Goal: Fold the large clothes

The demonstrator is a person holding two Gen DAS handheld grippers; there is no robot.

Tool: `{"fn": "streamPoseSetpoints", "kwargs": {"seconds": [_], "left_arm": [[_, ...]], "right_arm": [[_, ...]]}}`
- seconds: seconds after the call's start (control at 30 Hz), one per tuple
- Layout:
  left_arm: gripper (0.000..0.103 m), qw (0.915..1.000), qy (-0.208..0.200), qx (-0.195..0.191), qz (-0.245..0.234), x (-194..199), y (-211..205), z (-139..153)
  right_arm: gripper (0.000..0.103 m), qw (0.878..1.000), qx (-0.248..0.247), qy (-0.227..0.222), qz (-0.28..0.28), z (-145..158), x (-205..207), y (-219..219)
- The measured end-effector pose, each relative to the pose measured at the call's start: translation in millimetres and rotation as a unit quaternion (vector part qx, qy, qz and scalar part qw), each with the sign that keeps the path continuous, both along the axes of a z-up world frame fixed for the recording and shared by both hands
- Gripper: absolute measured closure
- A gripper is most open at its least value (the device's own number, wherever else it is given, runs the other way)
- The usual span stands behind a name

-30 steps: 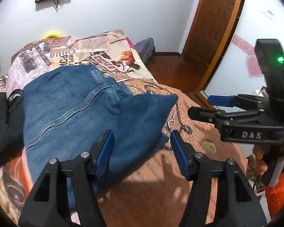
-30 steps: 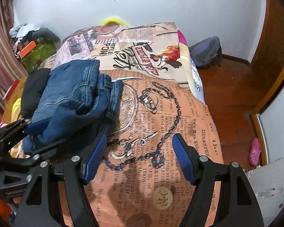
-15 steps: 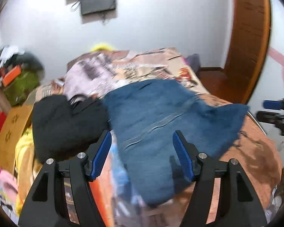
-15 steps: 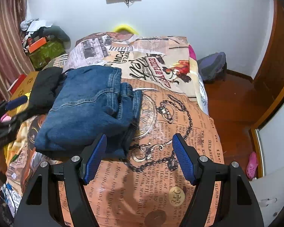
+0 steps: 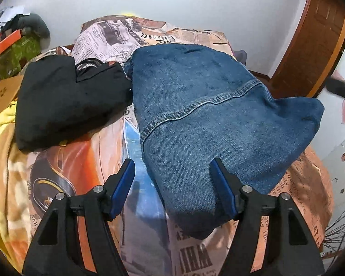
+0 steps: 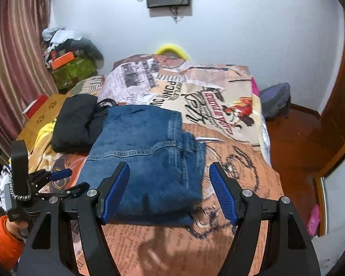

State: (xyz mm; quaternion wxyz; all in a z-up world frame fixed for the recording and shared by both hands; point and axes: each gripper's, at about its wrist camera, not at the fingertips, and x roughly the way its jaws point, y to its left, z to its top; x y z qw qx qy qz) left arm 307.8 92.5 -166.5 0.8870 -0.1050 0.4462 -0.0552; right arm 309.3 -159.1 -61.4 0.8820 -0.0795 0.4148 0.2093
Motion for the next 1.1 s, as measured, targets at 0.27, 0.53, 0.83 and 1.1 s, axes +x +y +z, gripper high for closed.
{"fn": "streamPoseSetpoints", "kwargs": {"seconds": [0.27, 0.53, 0.83, 1.1], "left_arm": [[0.031, 0.9999, -0.002, 0.005, -0.011, -6, 2, 2], [0.030, 0.9991, 0.003, 0.018, 0.038, 8, 30, 7], [0.030, 0.9981, 0.019, -0.033, 0.048, 53, 63, 7], [0.030, 0.9863, 0.081, -0.137, 0.046, 80, 69, -27]], "right_arm": [[0.034, 0.995, -0.052, 0.081, -0.014, -67, 19, -10], [0.025, 0.993, -0.005, 0.117, -0.016, -63, 18, -44], [0.024, 0.993, 0.010, 0.119, 0.019, -39, 62, -27], [0.025, 0.977, 0.005, 0.207, 0.054, -86, 109, 10]]}}
